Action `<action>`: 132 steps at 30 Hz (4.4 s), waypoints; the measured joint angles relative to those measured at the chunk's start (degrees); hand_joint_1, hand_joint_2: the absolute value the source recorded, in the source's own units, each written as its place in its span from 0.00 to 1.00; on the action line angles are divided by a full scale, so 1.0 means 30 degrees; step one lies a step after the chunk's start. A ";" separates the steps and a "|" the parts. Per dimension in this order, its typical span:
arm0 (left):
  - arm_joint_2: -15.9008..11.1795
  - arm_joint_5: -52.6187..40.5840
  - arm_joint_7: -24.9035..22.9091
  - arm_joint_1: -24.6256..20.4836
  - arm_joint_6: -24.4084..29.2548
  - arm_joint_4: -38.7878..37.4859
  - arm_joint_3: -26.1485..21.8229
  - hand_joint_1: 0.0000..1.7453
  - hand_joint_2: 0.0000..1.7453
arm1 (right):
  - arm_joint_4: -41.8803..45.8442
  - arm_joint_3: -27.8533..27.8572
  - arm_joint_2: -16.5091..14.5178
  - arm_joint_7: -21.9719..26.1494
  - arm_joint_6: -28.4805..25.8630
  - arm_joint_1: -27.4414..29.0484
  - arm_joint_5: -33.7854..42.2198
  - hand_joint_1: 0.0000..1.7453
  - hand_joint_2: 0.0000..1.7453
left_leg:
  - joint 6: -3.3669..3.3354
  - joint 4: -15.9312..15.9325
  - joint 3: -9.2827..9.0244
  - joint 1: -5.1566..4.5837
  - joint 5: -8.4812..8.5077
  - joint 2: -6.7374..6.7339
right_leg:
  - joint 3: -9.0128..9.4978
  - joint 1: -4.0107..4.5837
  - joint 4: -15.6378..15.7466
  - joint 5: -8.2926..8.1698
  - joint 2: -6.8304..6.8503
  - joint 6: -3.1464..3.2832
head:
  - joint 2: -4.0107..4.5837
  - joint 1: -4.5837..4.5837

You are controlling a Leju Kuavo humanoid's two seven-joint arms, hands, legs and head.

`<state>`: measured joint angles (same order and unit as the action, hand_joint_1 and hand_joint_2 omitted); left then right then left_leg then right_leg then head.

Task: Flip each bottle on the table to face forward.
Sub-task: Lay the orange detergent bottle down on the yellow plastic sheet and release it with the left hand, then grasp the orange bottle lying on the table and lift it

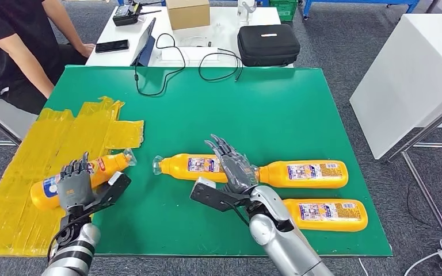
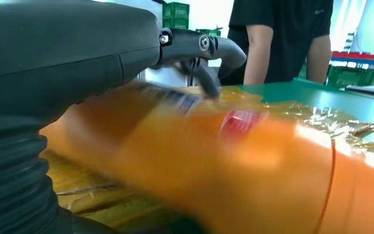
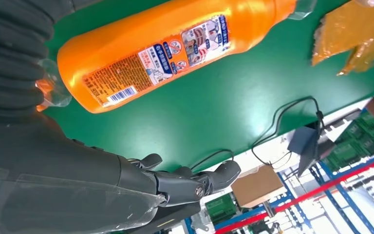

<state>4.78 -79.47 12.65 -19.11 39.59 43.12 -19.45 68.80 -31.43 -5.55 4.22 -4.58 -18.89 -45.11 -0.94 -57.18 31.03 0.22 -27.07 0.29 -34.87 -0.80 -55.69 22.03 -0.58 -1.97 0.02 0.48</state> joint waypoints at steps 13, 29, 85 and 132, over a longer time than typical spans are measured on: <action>-0.0447 0.0269 -0.0020 -0.0761 0.0009 -0.1666 0.0468 0.00 0.00 | -0.1660 -0.0235 -0.0177 -0.0226 0.0025 -0.1014 -0.0147 0.00 1.00 | 0.0000 0.0000 -0.0005 0.0000 0.0006 0.0007 | 0.0005 0.0000 -0.0003 -0.0001 0.0010 0.0000 | 0.0000 0.0002; -0.0509 0.3256 0.1288 -0.0923 -0.0898 -0.1506 0.1000 0.00 0.00 | -0.5382 -0.1016 -0.0998 -0.2184 0.0204 -0.3185 -0.2257 0.00 1.00 | 0.0001 0.0000 -0.0007 0.0002 0.0038 0.0008 | 0.0008 0.0001 -0.0013 -0.0004 0.0010 0.0001 | 0.0000 -0.0004; 0.1743 2.0064 0.4275 0.5223 -1.3102 1.5490 0.3220 0.00 0.50 | -1.2519 0.0589 -0.2086 -0.3981 0.0100 -0.4989 -0.5885 1.00 1.00 | -0.0002 0.0000 -0.0118 0.0000 0.0031 -0.0009 | 0.0116 0.0003 0.0001 -0.0004 0.0008 0.0000 | 0.0000 0.0002; 0.3298 3.3849 0.2248 0.8260 -2.2139 1.5999 0.5262 0.00 1.00 | -0.1531 -0.1752 -0.3958 -0.0668 -0.1417 0.0054 -0.1595 1.00 1.00 | -0.0001 0.0003 0.0054 0.0005 0.0025 -0.0008 | -0.0049 0.0004 0.0002 0.0001 0.0009 -0.0002 | 0.0000 0.0000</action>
<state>14.68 22.08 19.39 5.67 -26.83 91.12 -3.67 64.20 -36.68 -17.42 2.21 -8.83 -18.73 -49.90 -0.94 -57.17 31.20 0.23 -27.00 0.27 -35.02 -0.78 -55.68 22.03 -0.55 -1.97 0.02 0.48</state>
